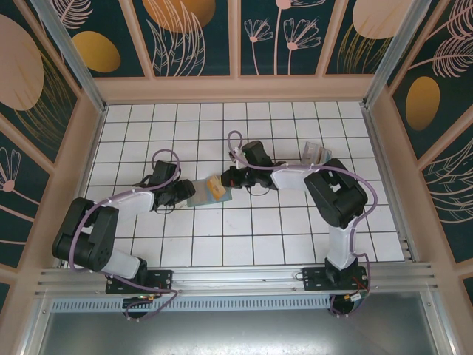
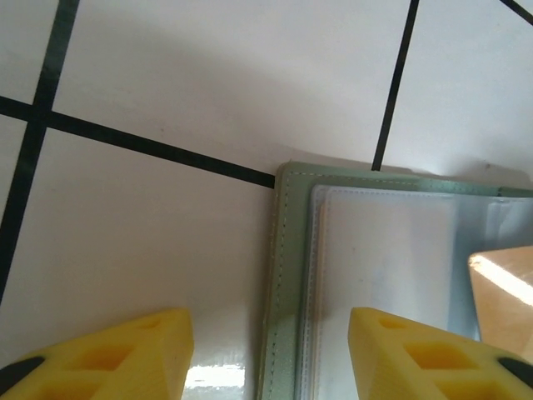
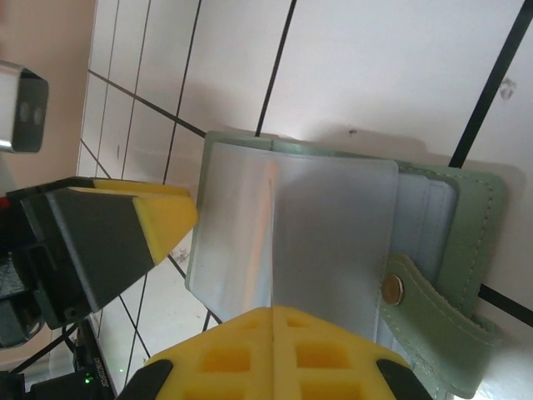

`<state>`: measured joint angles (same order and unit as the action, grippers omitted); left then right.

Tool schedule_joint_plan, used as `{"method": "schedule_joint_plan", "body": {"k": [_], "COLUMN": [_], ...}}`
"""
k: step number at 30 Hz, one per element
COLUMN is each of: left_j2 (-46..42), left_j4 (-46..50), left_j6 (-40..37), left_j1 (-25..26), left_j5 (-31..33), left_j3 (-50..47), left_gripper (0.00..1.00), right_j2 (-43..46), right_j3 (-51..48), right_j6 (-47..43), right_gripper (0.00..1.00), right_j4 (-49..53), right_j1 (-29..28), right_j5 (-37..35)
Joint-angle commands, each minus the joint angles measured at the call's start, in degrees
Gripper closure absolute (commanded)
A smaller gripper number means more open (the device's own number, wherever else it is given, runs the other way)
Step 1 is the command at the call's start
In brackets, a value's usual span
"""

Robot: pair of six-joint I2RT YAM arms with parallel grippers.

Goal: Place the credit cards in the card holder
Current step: Insert the credit card into the card slot.

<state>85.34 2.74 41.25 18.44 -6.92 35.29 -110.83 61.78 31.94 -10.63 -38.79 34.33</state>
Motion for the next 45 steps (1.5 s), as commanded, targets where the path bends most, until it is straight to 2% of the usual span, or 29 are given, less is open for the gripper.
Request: {"method": "schedule_joint_plan", "body": {"k": [1, 3, 7, 23, 28, 32, 37, 45], "left_j2": [2.92, 3.42, 4.65, 5.86, 6.54, 6.46, 6.35, 7.64], "left_j4": [-2.39, -3.33, -3.46, -4.34, -4.04, -4.51, -3.36, -2.83], "left_j6": [-0.60, -0.74, -1.27, -1.26, -1.84, -1.77, -2.47, -3.77], "left_j1": [-0.15, -0.08, -0.11, -0.10, -0.09, -0.10, -0.07, -0.15], "left_j5": [-0.25, -0.99, -1.87, -2.31, -2.14, -2.33, -1.63, -0.51], "left_j3": [1.00, 0.61, 1.04, 0.79, 1.24, 1.09, 1.33, 2.13], "left_gripper": [0.55, 0.62, 0.70, 0.76, 0.81, 0.83, 0.84, 0.84], "right_j2": [-1.12, -2.29, -3.37, -6.56, -7.14, -6.79, -4.37, -7.05], "right_j3": [0.47, 1.02, 0.85, 2.12, 1.70, 0.13, -3.67, -1.28], "right_j6": [1.08, 1.56, 2.71, 6.25, 6.89, 8.20, 7.03, 5.38], "right_gripper": [1.00, 1.00, 1.00, 1.00, 1.00, 1.00, 1.00, 1.00], "right_j4": [-2.87, -2.74, -3.05, -5.96, -7.49, -11.59, -17.70, -17.05], "right_j1": [-0.14, -0.14, -0.14, -0.23, -0.24, -0.24, -0.09, 0.58], "right_j5": [1.46, 2.59, 2.77, 4.38, 4.79, 5.44, 4.06, 7.12]}}
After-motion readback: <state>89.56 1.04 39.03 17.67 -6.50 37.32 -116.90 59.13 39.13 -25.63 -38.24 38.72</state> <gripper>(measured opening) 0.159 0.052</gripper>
